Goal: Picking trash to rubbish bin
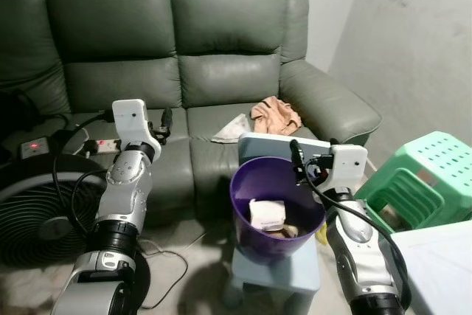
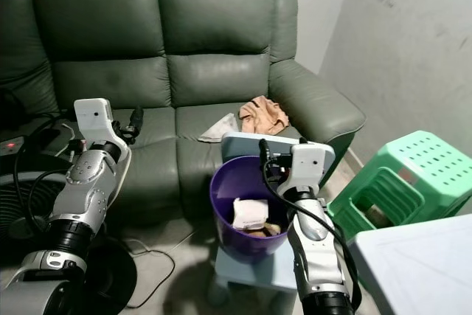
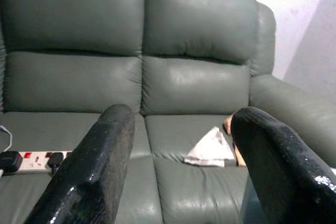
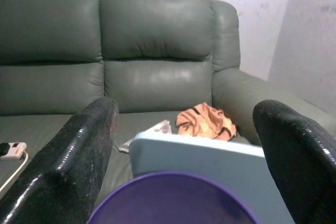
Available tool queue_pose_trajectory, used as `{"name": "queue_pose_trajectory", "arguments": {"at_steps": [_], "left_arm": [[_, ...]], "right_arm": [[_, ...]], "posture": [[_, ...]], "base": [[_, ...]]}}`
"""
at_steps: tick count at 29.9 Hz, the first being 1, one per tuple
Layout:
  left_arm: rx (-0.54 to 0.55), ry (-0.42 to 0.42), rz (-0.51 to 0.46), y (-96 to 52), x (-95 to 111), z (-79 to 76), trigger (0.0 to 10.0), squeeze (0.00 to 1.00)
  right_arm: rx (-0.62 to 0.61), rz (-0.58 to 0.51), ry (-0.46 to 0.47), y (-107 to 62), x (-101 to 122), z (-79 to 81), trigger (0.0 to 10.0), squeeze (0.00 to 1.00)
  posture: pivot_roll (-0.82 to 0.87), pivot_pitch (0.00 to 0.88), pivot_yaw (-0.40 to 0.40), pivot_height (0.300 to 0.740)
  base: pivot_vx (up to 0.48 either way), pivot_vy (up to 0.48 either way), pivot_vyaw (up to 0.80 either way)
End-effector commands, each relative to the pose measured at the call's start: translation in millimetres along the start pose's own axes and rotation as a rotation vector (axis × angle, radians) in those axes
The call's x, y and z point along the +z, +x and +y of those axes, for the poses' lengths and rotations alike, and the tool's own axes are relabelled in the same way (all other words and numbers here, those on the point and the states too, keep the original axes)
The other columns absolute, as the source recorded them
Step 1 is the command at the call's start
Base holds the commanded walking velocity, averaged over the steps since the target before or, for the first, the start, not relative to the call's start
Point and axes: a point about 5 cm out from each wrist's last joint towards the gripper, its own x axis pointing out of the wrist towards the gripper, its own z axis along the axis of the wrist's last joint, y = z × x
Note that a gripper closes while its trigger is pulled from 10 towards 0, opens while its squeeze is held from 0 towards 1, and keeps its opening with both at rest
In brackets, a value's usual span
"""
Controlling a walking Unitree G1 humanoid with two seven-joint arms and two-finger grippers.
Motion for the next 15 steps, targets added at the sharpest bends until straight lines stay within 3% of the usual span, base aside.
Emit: {"name": "queue_pose_trajectory", "arguments": {"at_steps": [1, 15], "left_arm": [[-0.015, 0.014, -0.009, 2.6, 3.5, -7.1, 10.0, 0.0], [-0.057, -0.023, -0.031, 1.2, 5.7, -10.4, 10.0, 0.0]], "right_arm": [[-0.032, 0.015, -0.009, -1.5, -0.6, -8.9, 10.0, 0.0], [-0.032, 0.025, -0.016, -2.2, -0.5, -10.1, 10.0, 0.0]], "posture": [[-0.03, 0.0, -0.024, 0.74], [-0.03, 0.0, -0.029, 0.74]], "base": [[0.0, 0.0, -0.77], [0.0, 0.0, -0.77]]}}
